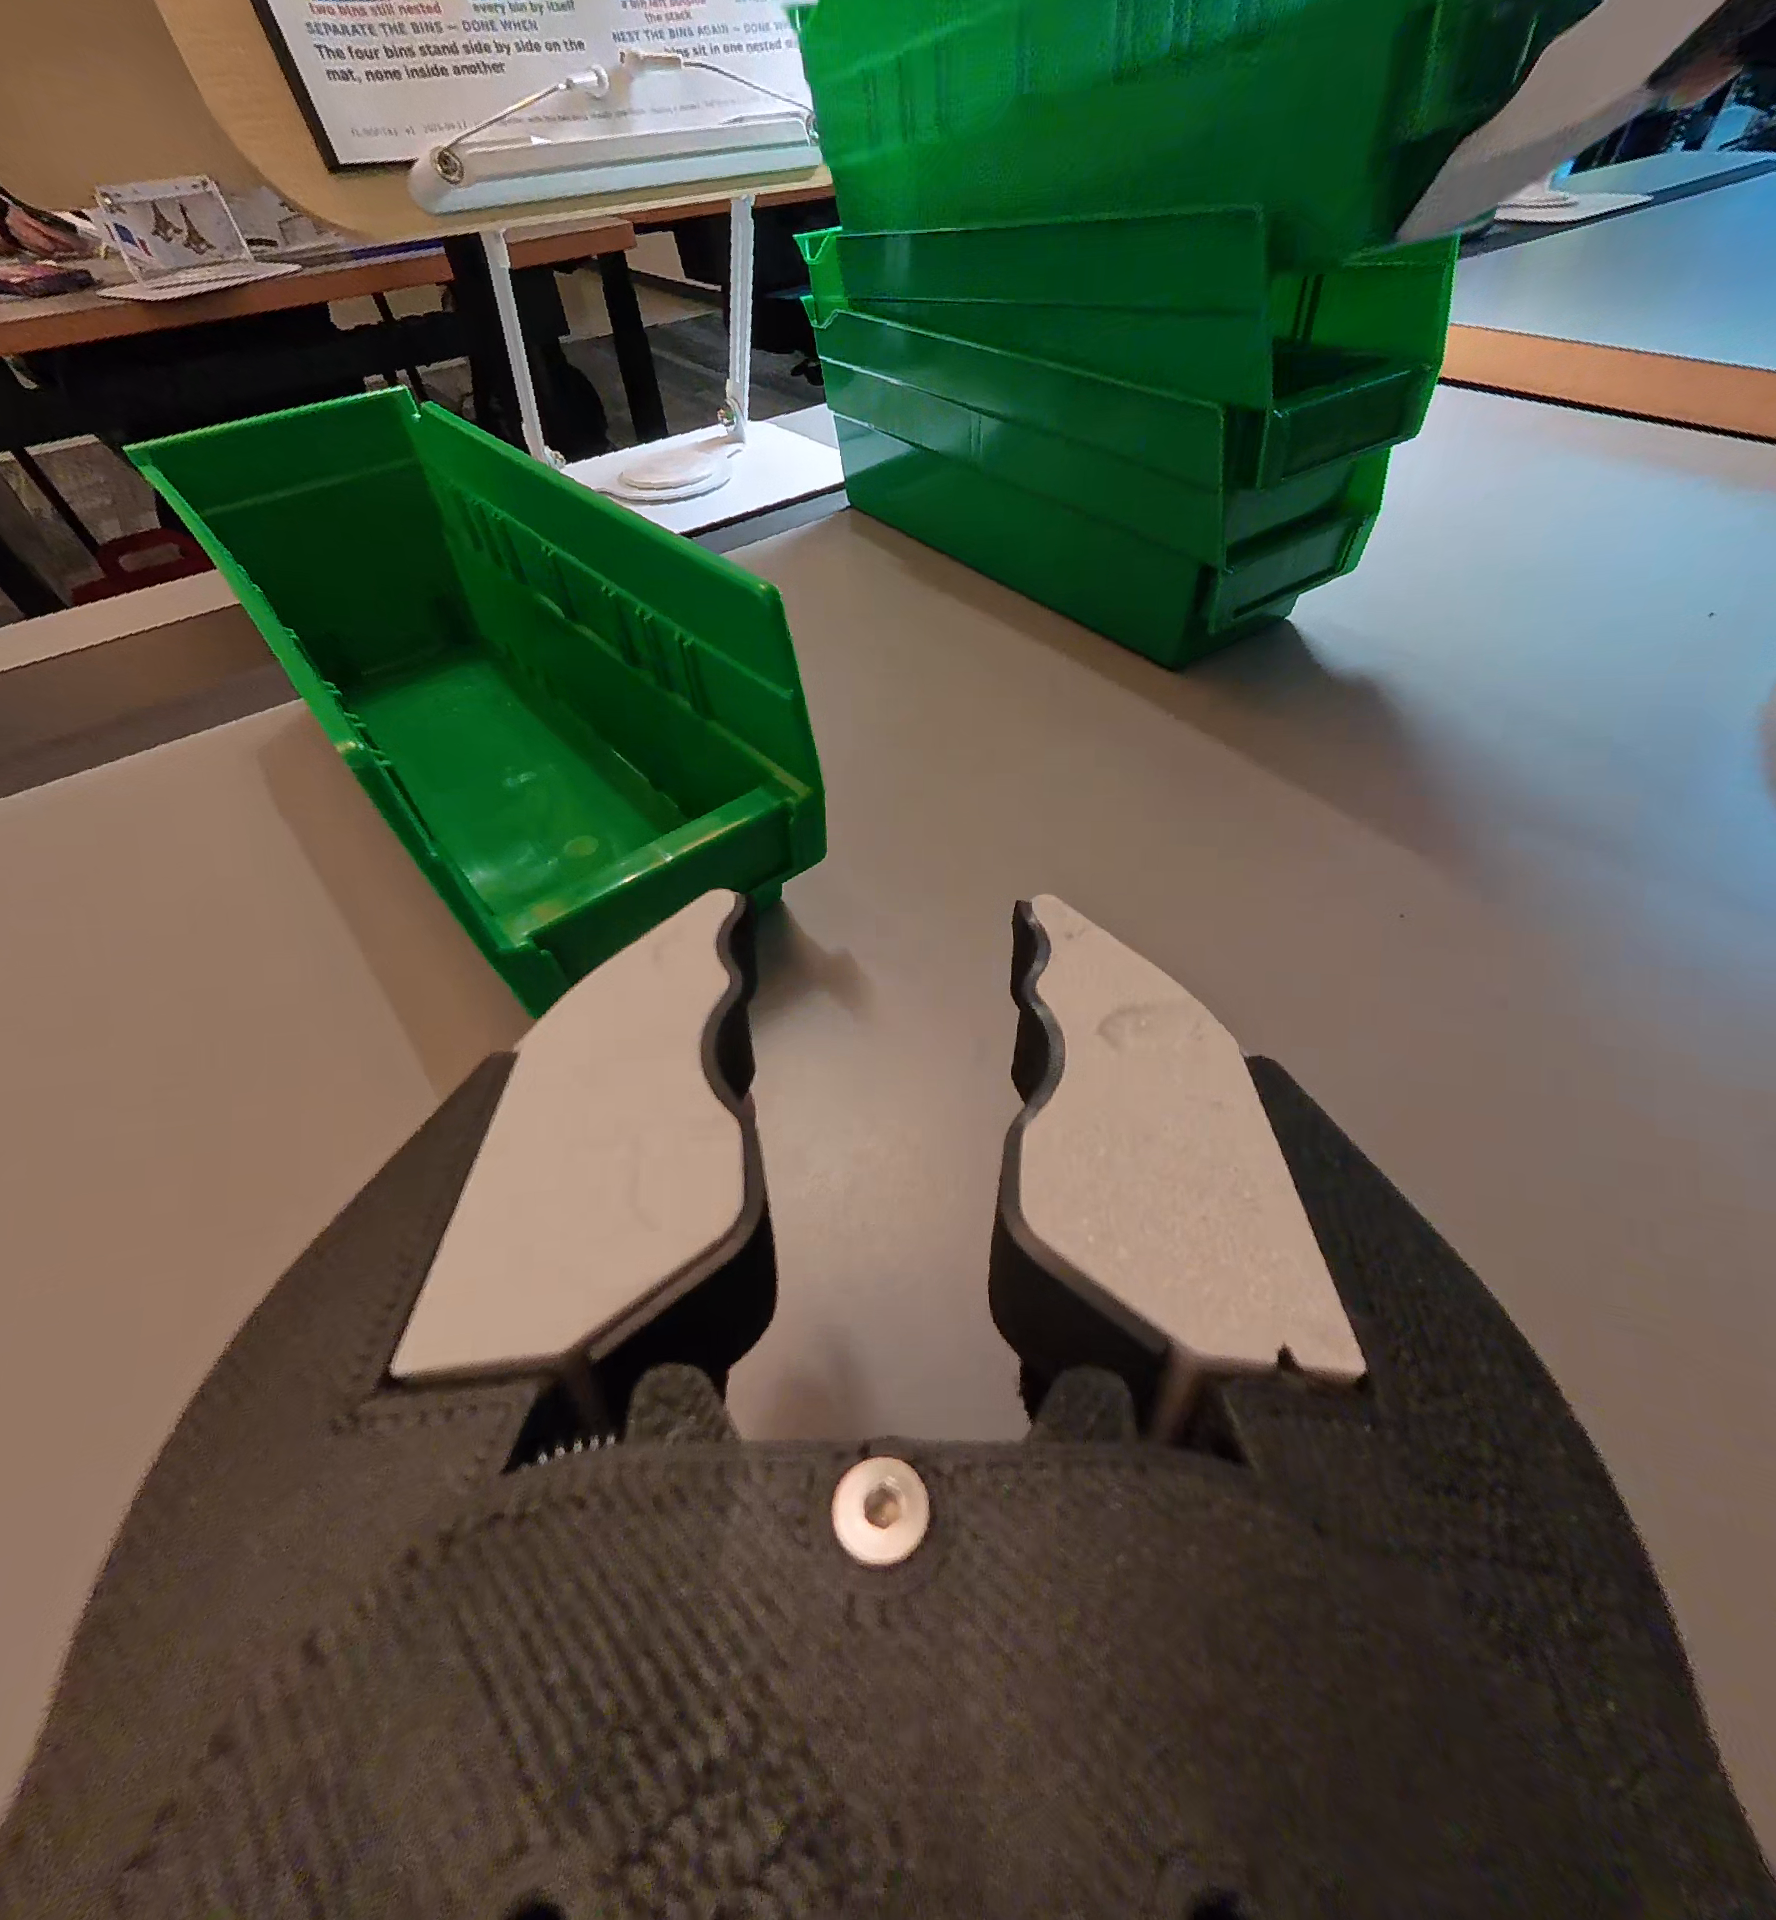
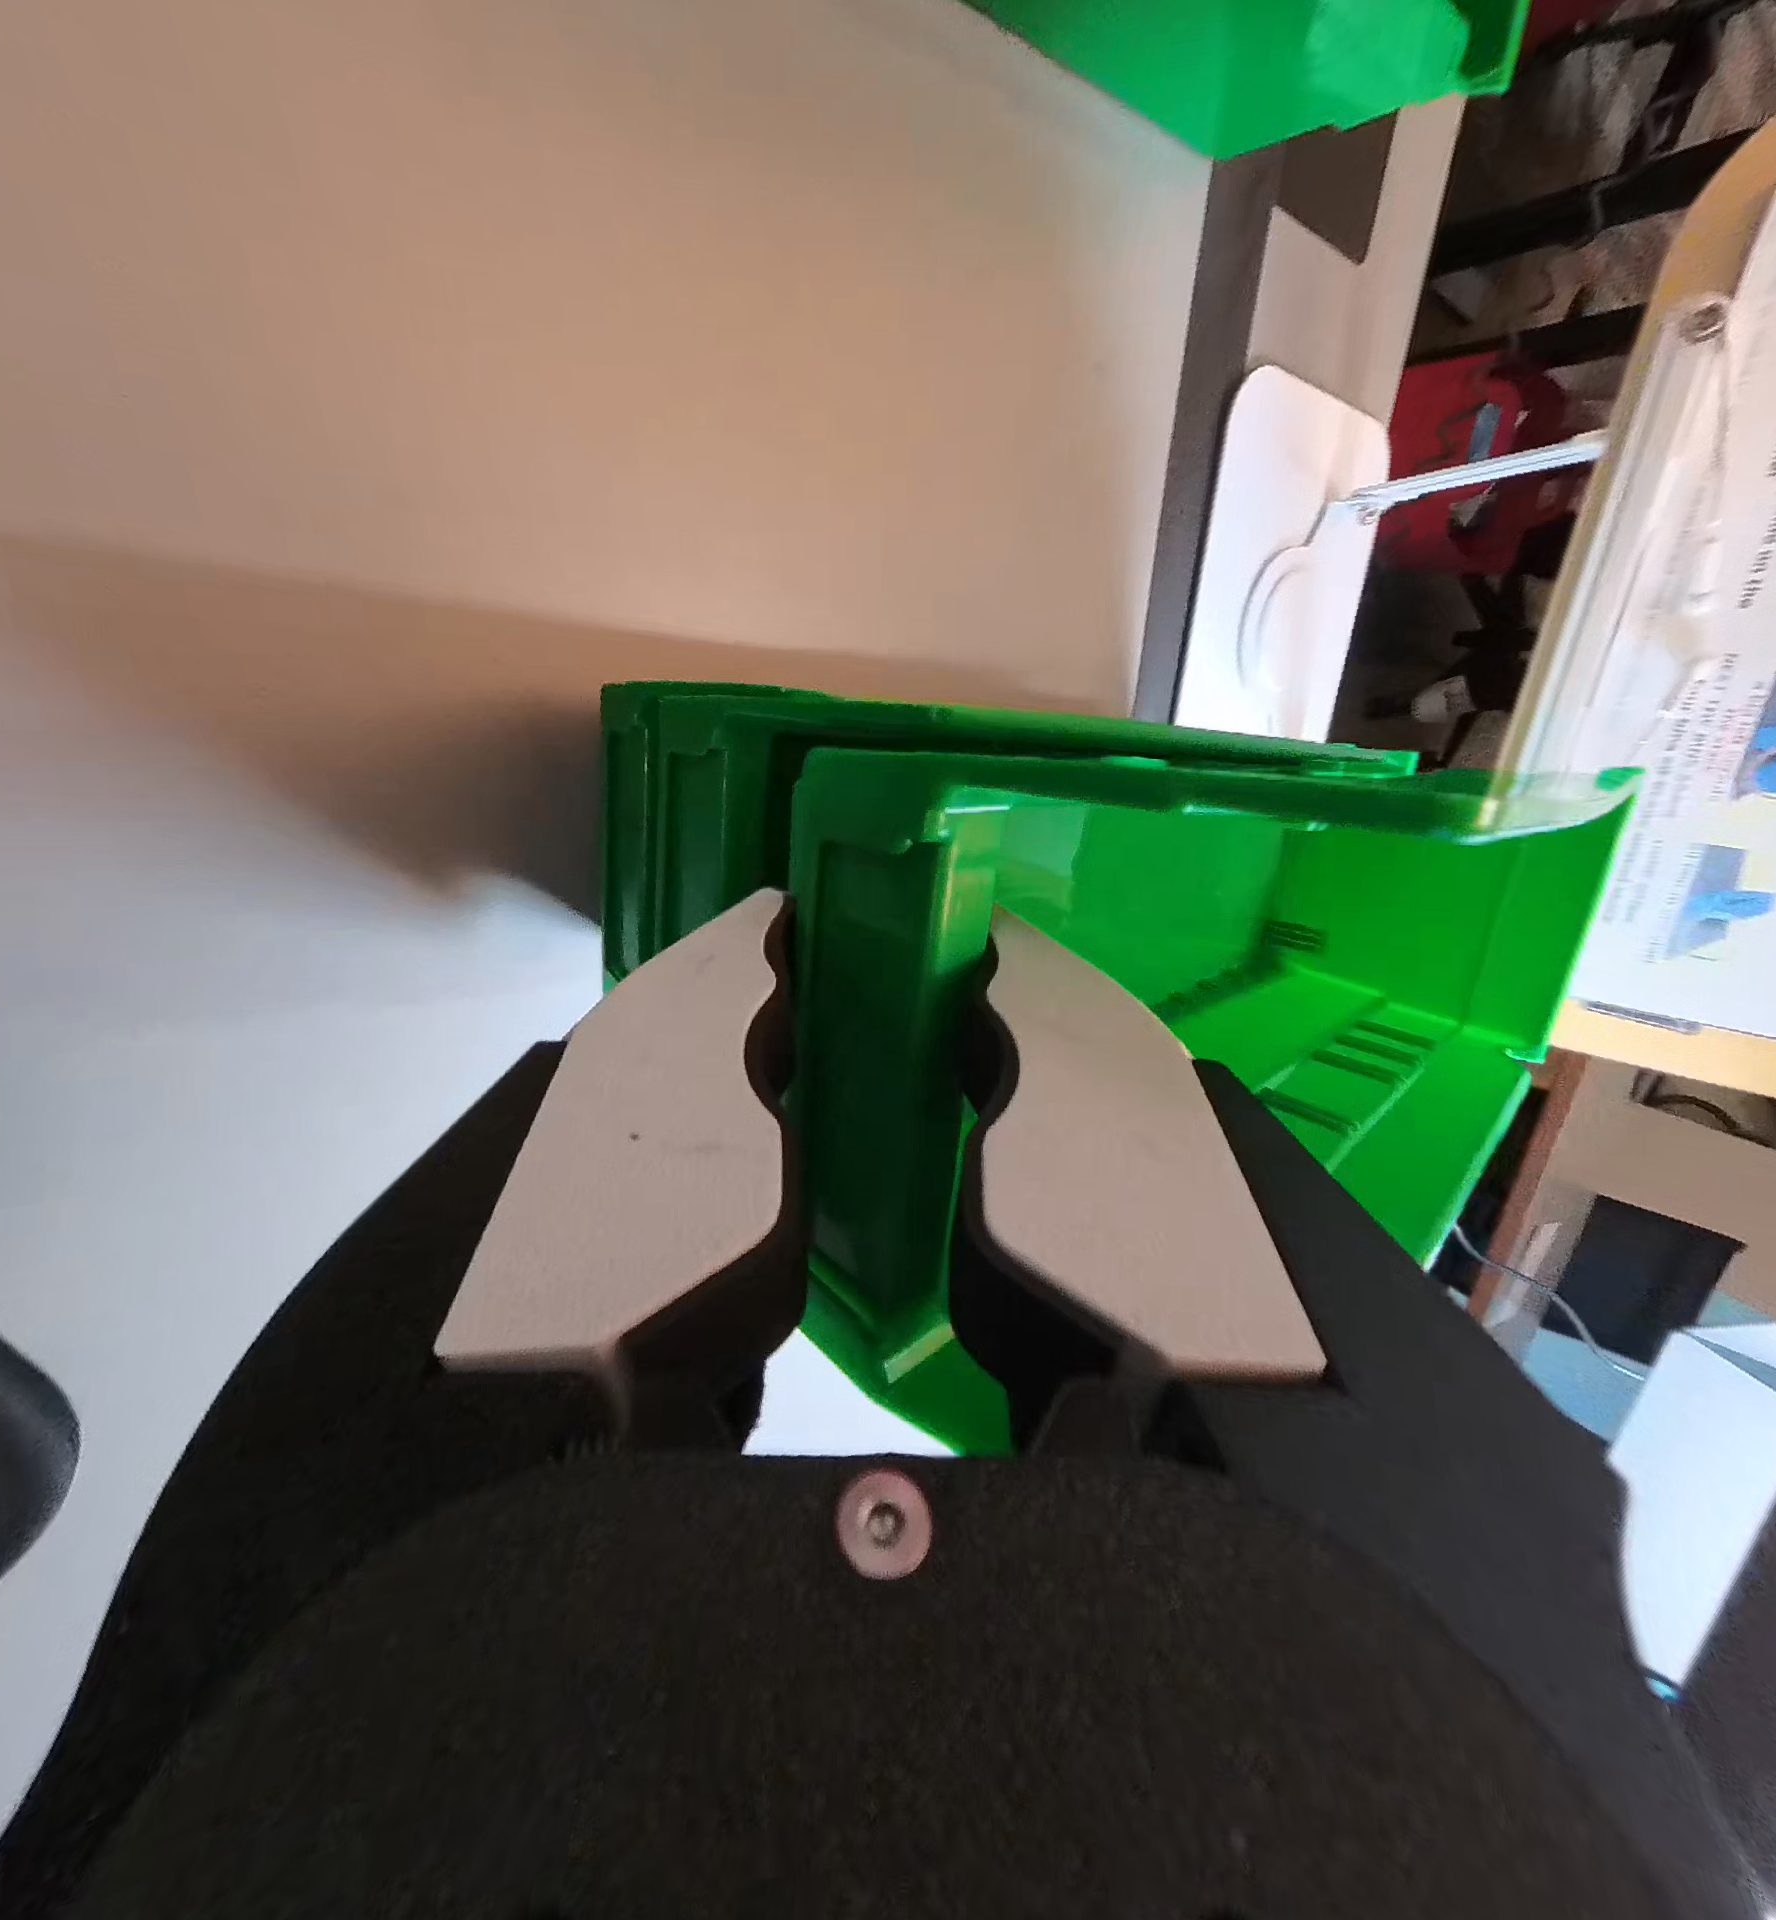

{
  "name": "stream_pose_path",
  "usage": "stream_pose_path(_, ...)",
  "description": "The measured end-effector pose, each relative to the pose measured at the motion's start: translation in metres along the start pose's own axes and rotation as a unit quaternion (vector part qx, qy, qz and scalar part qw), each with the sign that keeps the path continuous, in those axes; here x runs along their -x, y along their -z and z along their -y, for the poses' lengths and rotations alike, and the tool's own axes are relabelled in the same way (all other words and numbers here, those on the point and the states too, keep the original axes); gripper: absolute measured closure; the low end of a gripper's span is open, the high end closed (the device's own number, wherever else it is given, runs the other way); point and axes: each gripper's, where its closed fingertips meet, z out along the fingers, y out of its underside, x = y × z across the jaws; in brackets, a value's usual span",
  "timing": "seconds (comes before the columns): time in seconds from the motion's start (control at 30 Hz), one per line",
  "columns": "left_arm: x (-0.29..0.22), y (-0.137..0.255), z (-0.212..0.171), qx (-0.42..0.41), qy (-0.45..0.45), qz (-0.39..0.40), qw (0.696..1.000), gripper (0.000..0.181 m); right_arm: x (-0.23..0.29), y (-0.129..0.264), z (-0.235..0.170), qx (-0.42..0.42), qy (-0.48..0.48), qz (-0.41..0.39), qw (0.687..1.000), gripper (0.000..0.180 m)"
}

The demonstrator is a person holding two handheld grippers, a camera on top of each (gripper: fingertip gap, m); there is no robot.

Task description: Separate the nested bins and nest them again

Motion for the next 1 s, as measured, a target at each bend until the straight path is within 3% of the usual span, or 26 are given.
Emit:
stream_pose_path(0.27, 0.0, 0.002, 0.003, -0.011, -0.001, -0.003, 1.0, 0.133, 0.007, -0.03, -0.008, 0.004, -0.007, 0.009, 1.0, 0.149)
stream_pose_path(0.57, -0.001, 0.002, 0.003, -0.013, -0.006, -0.003, 1.0, 0.132, 0.003, -0.031, -0.008, 0.003, -0.014, -0.027, 1.0, 0.14)
stream_pose_path(0.7, -0.002, 0.002, 0.003, -0.013, -0.005, -0.003, 1.0, 0.133, -0.002, -0.005, 0.001, -0.045, -0.05, -0.053, 0.996, 0.137)
stream_pose_path(0.8, -0.002, 0.003, 0.004, -0.014, -0.006, -0.003, 1.0, 0.132, -0.004, 0.029, 0.009, -0.125, -0.117, -0.081, 0.982, 0.134)
stream_pose_path(1.0, -0.004, 0.002, 0.005, -0.012, -0.015, -0.009, 1.0, 0.132, 0.023, 0.082, -0.029, -0.243, -0.296, -0.172, 0.907, 0.132)
